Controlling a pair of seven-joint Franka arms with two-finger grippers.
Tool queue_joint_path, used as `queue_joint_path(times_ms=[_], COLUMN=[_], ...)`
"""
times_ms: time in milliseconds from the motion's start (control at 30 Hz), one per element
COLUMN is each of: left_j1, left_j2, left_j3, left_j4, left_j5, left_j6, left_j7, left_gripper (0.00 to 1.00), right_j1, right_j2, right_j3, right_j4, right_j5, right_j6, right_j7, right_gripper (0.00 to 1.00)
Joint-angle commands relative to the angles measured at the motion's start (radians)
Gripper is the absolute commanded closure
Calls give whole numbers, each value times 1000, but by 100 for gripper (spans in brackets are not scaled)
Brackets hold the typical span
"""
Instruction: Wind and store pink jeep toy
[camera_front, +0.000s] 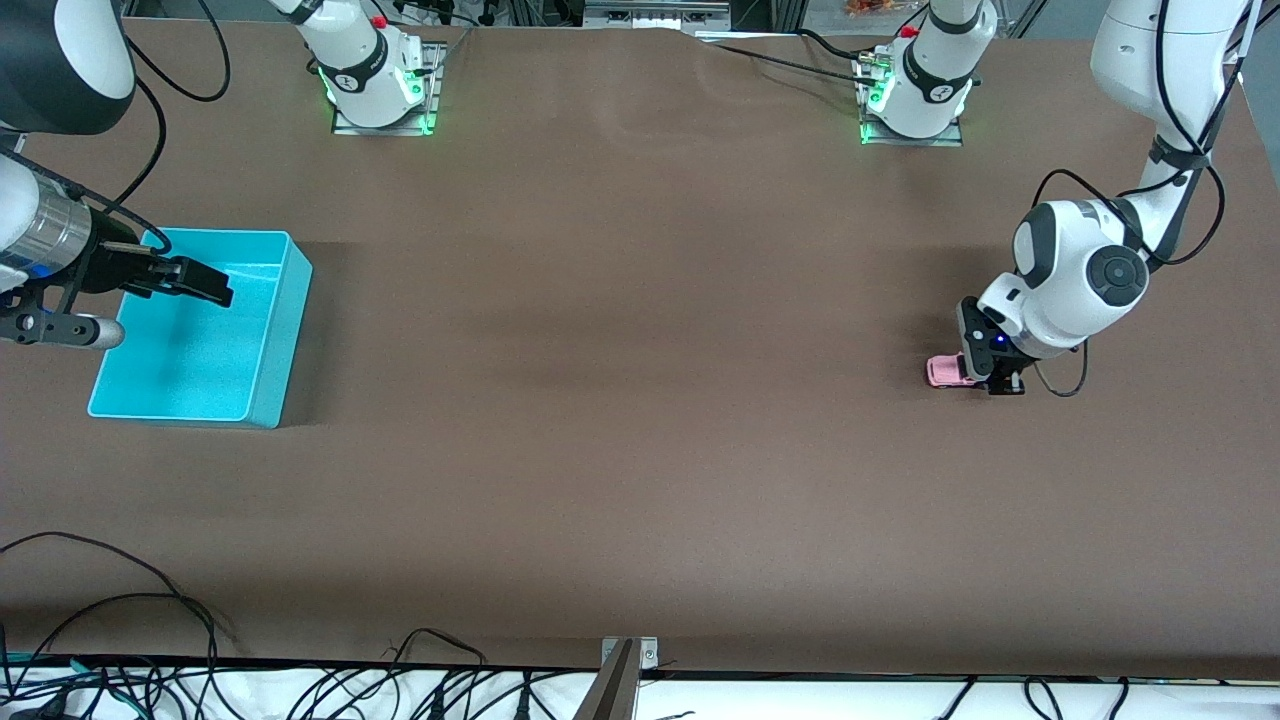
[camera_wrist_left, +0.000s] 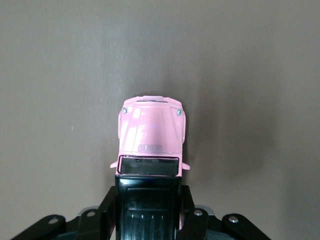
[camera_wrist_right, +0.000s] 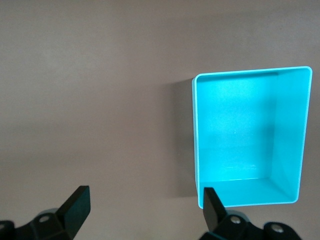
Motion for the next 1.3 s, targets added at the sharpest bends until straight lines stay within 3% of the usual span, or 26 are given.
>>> queue_joint_path(times_ms=[0,367,1268], left_j1=[10,11,33], left_j2=[81,92,97], left_j3=[43,126,218], left_j4=[13,13,28], left_j5=[52,58,52], left_j6=[8,9,54], left_j7=[19,91,255], left_gripper=[100,100,100], right_j1=[-1,-1,-1], right_j2=[-6,-6,-6], right_j3=[0,0,0], right_j4=[4,4,4], right_j5=[14,14,12], right_j6=[-1,-1,-1], right_j7=[2,4,2], right_gripper=[0,0,0])
